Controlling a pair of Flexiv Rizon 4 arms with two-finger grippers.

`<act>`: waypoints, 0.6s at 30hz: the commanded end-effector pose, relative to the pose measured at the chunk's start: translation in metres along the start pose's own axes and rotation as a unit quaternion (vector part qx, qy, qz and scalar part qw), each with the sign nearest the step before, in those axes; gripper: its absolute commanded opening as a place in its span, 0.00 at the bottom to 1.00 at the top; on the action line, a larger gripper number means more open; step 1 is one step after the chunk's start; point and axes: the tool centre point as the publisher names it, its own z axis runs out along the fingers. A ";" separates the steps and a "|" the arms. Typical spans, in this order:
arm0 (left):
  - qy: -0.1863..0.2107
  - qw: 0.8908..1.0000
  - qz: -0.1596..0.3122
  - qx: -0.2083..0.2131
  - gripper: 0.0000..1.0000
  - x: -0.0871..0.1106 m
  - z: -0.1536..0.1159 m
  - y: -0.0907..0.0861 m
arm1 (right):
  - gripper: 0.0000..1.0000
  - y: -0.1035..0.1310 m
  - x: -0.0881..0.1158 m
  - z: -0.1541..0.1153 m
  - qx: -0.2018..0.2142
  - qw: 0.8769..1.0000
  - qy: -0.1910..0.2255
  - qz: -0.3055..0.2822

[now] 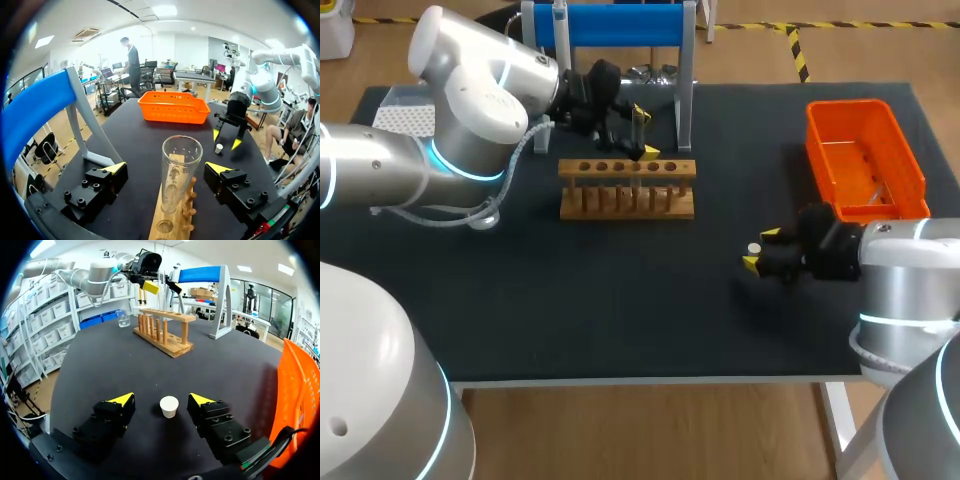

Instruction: Invert the test tube, pick up the pipette, mount the tip to pipette, aspirate from beaker and dispense into the tube, eject the tip, return the pipette, and cap with the stopper.

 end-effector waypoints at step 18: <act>0.002 1.000 0.000 -0.002 1.00 -0.001 0.000 0.000 | 0.50 -0.003 -0.002 0.013 0.011 1.000 -0.003 -0.001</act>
